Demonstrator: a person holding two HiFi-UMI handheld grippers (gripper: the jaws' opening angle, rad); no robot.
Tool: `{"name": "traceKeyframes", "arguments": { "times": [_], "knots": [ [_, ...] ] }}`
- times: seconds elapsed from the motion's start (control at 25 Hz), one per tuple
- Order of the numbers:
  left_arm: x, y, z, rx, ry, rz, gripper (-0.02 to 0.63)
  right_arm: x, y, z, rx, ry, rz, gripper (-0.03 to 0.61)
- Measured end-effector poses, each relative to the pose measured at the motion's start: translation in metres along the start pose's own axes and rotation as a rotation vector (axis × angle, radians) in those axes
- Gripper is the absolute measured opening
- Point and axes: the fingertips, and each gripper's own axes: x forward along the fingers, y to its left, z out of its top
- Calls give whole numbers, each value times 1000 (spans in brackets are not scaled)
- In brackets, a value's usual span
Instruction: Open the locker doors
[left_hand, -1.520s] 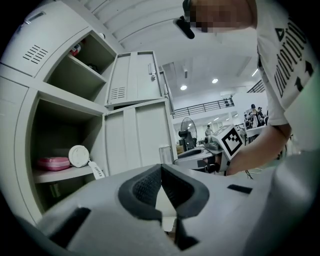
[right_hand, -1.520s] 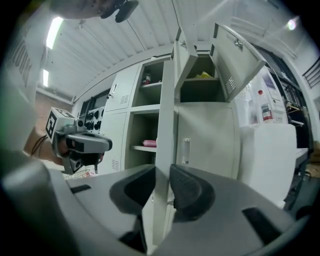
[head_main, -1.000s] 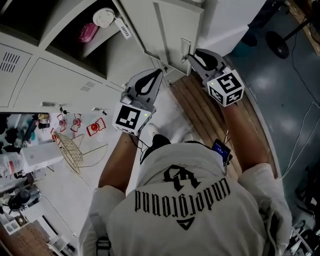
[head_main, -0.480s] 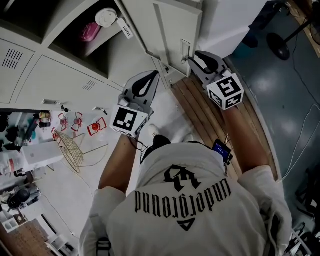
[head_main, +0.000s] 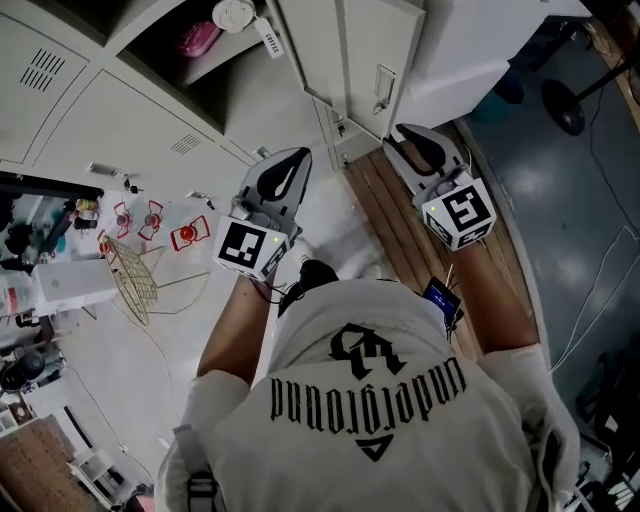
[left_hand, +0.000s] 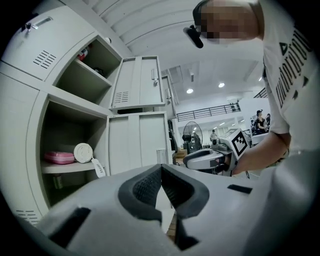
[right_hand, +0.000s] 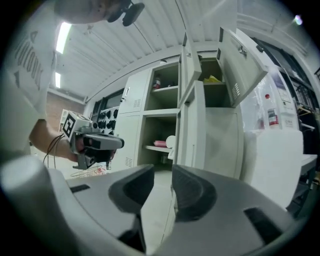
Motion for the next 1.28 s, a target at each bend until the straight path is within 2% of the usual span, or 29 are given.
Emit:
{"name": "traceKeyframes", "arguments": {
  "times": [0.28,0.52,0.64,0.8,1.28],
  "knots": [
    [-80,-17,0,-54,21,88,8,11,70,6,-7,-26,162,63],
    [-147,-11,-1,-73,50,164,8,25,124,8,-20,-33,245,29],
    [-174,-7,-2,-107,46,198,8,27,150,14,-22,-27,264,19],
    [-212,-10,-3,-121,44,194,8,26,189,19,-54,-6,278,5],
    [-365,11,3,-78,-2,168,6,24,335,56,-75,4,248,6]
  ]
}}
